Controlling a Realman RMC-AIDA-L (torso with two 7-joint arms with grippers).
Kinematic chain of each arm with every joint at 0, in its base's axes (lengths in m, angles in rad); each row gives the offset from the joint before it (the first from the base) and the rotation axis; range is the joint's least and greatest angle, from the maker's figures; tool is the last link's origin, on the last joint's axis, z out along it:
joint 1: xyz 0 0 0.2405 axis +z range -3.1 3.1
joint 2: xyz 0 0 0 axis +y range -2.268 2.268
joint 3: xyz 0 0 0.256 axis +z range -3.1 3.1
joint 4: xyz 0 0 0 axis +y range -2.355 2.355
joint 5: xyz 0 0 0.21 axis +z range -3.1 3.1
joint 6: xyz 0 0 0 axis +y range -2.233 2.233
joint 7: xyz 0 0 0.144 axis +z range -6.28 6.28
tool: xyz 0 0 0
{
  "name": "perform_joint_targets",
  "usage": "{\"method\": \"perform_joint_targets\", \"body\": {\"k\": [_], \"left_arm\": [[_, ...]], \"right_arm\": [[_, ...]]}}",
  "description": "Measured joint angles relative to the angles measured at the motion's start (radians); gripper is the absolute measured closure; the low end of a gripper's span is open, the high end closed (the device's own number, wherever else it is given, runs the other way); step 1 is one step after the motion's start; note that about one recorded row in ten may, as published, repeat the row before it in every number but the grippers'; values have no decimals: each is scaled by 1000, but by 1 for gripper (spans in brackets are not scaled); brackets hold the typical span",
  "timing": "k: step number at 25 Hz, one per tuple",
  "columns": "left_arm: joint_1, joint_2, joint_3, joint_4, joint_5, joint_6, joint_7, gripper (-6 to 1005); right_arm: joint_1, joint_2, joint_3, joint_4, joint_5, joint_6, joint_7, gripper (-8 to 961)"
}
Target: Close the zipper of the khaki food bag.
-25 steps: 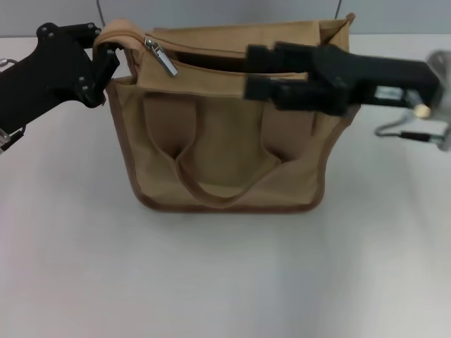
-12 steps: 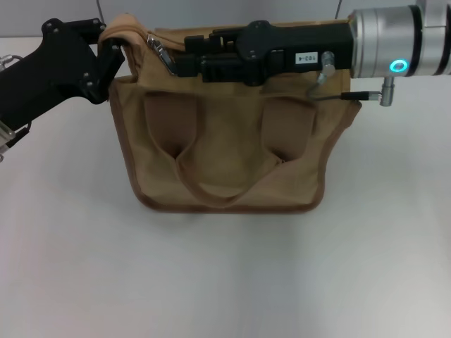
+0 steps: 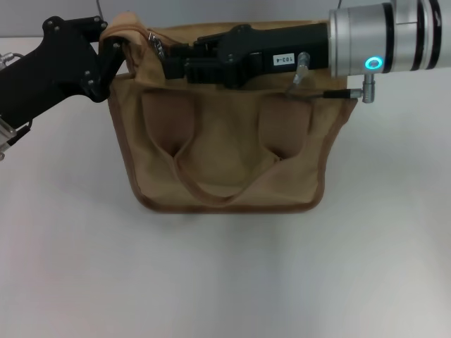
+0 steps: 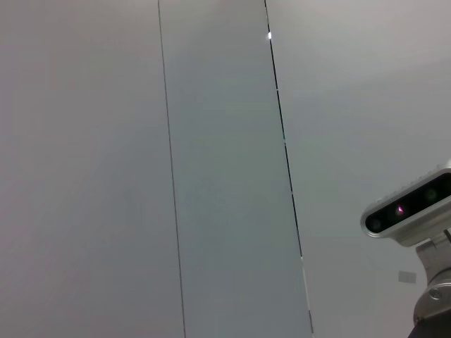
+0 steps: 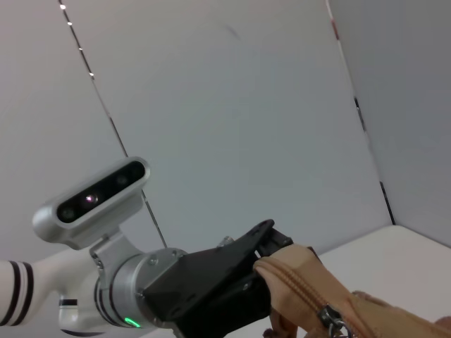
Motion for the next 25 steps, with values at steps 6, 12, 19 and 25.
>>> {"method": "perform_joint_targets", "body": {"k": [6, 12, 19, 25], "left_arm": [[-5, -1, 1, -5, 0, 0, 0, 1000], [-10, 0, 1, -11, -1, -3, 1, 1000], [-11, -1, 1, -11, -1, -3, 9, 1001], [-16, -2, 1, -22, -1, -1, 10, 1001]], "right_arm": [[14, 2, -31, -7, 2, 27, 36, 608], [10, 3, -109, -29, 51, 15, 58, 615], [-23, 3, -111, -63, 57, 17, 93, 623], [-16, 4, -120, -50, 78, 41, 104, 629]]}}
